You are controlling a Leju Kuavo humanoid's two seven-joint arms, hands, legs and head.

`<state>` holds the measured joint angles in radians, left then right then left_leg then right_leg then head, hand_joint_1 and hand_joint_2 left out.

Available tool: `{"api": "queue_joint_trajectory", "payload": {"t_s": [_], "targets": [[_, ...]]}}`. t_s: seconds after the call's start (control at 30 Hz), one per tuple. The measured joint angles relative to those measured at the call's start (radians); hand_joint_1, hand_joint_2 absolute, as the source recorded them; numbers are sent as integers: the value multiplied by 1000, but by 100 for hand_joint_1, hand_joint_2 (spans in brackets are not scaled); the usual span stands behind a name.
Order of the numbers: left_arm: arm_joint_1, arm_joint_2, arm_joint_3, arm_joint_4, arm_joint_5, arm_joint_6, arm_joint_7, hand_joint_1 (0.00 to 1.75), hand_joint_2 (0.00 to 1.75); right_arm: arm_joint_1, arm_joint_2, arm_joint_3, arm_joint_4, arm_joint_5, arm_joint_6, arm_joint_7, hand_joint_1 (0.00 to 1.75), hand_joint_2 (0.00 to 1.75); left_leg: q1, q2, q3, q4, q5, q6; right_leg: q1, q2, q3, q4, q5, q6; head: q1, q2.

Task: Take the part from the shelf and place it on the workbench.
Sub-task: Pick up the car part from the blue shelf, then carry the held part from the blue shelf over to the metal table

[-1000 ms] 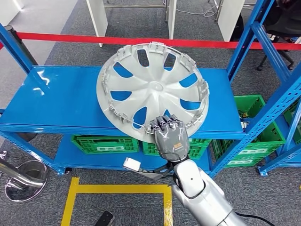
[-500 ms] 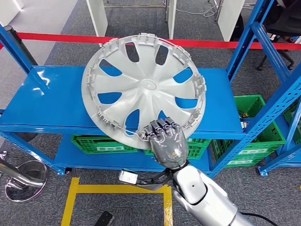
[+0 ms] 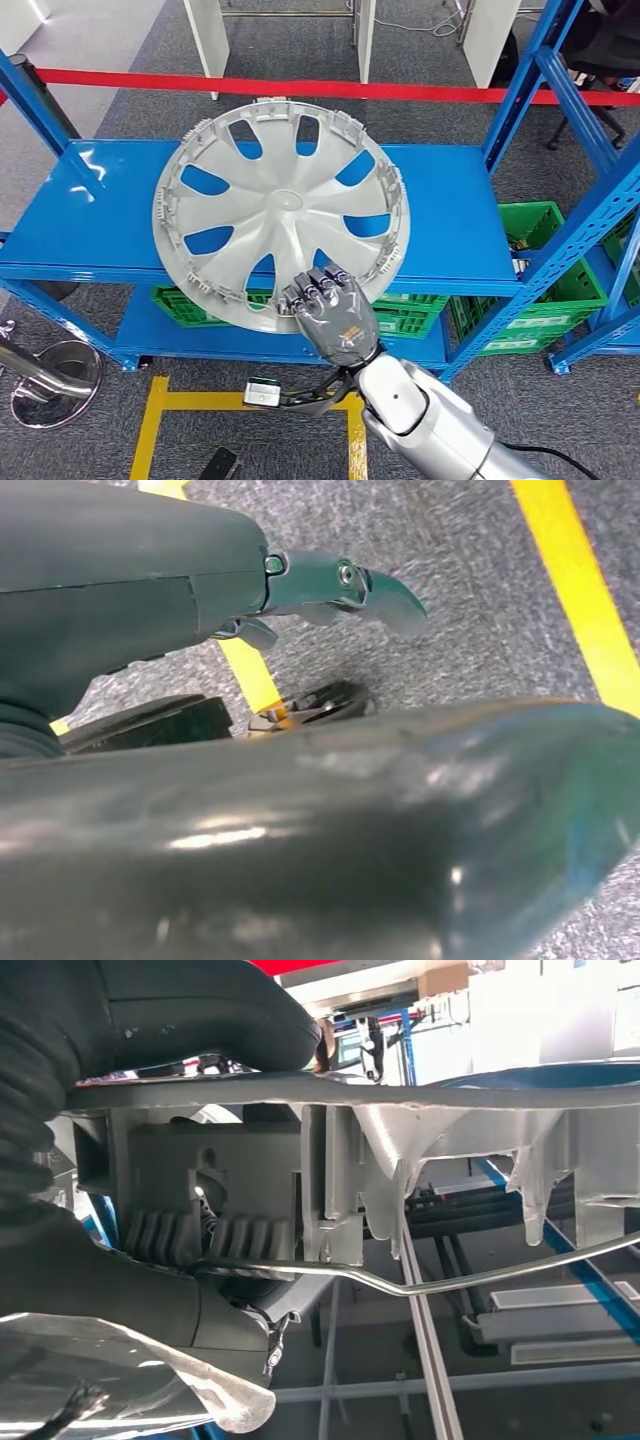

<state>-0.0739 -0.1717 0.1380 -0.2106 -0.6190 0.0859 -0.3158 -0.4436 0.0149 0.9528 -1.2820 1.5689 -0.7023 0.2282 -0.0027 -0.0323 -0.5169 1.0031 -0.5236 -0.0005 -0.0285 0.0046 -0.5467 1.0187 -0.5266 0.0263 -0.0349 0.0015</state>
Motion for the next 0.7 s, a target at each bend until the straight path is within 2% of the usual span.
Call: {"api": "queue_joint_trajectory", "payload": {"t_s": [0.23,0.27,0.37,0.4,0.47,0.5,0.53,0.57,0.6,0.63,0.67,0.7], "targets": [[0,4,11,0,3,5,23,0,0,-10,0,18,15,-1,0,8,175,175,0,0,0,0,0,0,0,0,0,0,0,0,0,0],[0,5,11,0,2,7,28,0,0,-10,0,19,16,-1,0,7,175,175,-1,0,0,2,-1,2,-2,0,1,-4,3,3,0,0],[0,10,12,0,-4,17,51,0,0,-12,0,22,18,-1,0,2,175,175,2,4,17,-34,25,25,-4,-1,-1,-17,5,15,0,0],[-1,11,12,0,-6,20,58,0,0,-14,-1,22,18,-1,0,-2,175,175,6,8,25,-53,38,33,-2,0,-14,5,-10,14,1,0],[-1,13,13,0,-9,25,70,0,0,-18,-1,22,20,-1,0,-9,175,175,11,13,30,-69,46,39,-1,-1,-70,113,-62,13,5,0],[-1,14,14,0,-9,26,74,0,0,-18,-2,22,20,-1,0,-13,175,175,12,14,29,-68,45,37,-1,-1,-104,179,-82,15,6,0],[0,15,15,0,-10,27,78,0,0,-17,-2,22,21,-1,0,-16,175,175,13,15,29,-65,42,34,-3,-1,-130,225,-88,18,6,0],[0,16,17,0,-10,28,81,0,0,-16,-2,22,23,-1,0,-19,175,175,16,16,28,-60,38,29,-4,-2,-140,239,-73,22,6,0],[0,16,18,0,-11,29,84,0,0,-15,-3,22,24,-1,0,-21,175,175,20,15,27,-51,32,22,-6,-3,-131,211,-40,26,6,0],[0,17,19,0,-12,29,86,0,0,-15,-3,22,26,-1,0,-23,175,175,25,14,25,-39,23,13,-9,-4,-108,158,-5,33,7,0],[-1,19,19,0,-12,30,88,0,0,-15,-3,22,27,-1,0,-25,175,175,28,13,19,-23,12,2,-10,-4,-81,109,16,40,8,0],[-2,21,20,0,-13,30,90,0,0,-17,-3,22,27,-1,0,-27,175,175,28,12,10,-6,2,-8,-10,-2,-62,75,25,42,11,0]]}}
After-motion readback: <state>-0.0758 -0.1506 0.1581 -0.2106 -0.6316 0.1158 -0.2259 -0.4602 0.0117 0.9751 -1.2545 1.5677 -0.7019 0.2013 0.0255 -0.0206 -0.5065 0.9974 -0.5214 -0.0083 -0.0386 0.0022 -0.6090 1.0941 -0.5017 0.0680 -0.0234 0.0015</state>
